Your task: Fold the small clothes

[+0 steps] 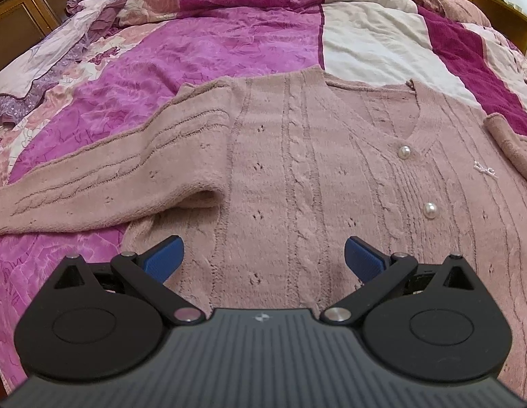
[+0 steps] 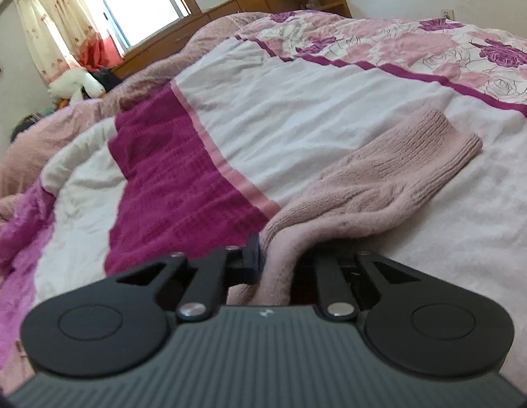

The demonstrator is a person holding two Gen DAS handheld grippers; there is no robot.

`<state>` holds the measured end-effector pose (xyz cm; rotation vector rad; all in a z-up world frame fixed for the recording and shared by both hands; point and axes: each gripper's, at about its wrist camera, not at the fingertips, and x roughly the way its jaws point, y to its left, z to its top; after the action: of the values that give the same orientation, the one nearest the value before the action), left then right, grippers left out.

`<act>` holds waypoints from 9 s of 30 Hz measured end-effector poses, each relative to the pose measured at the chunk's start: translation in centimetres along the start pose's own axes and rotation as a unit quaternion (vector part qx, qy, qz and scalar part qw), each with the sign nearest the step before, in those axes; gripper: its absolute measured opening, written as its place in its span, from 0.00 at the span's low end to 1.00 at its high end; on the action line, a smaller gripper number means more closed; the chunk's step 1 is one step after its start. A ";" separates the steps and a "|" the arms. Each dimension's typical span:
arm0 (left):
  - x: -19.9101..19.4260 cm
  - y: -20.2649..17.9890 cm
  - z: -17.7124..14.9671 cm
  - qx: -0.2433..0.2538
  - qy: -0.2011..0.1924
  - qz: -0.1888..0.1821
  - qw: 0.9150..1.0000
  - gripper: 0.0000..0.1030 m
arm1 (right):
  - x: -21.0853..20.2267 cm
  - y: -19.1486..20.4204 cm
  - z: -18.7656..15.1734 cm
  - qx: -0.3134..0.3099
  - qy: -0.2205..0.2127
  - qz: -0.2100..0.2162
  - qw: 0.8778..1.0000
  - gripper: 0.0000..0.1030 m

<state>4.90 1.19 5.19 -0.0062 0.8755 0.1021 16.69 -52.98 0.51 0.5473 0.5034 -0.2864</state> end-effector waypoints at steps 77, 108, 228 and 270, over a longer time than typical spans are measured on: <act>-2.5 7.8 -1.8 -0.078 -0.033 -0.005 0.996 1.00 | -6.3 28.3 -21.0 -0.159 0.158 0.233 0.946 0.15; 3.1 11.1 3.4 -0.056 -0.098 0.177 0.978 0.31 | -8.3 25.9 -18.7 -0.105 0.146 0.265 0.947 0.60; 3.9 6.5 4.8 -0.038 -0.063 0.007 0.997 0.09 | -8.9 15.3 -15.5 -0.217 0.104 0.100 0.965 0.73; 8.5 5.9 7.7 -0.031 -0.068 0.016 0.997 0.46 | -0.7 14.1 -8.7 -0.205 0.060 0.033 0.976 0.55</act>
<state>15.72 8.12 3.83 -0.0422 0.7363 0.1575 18.23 -36.49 0.42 0.1795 0.6412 -0.0798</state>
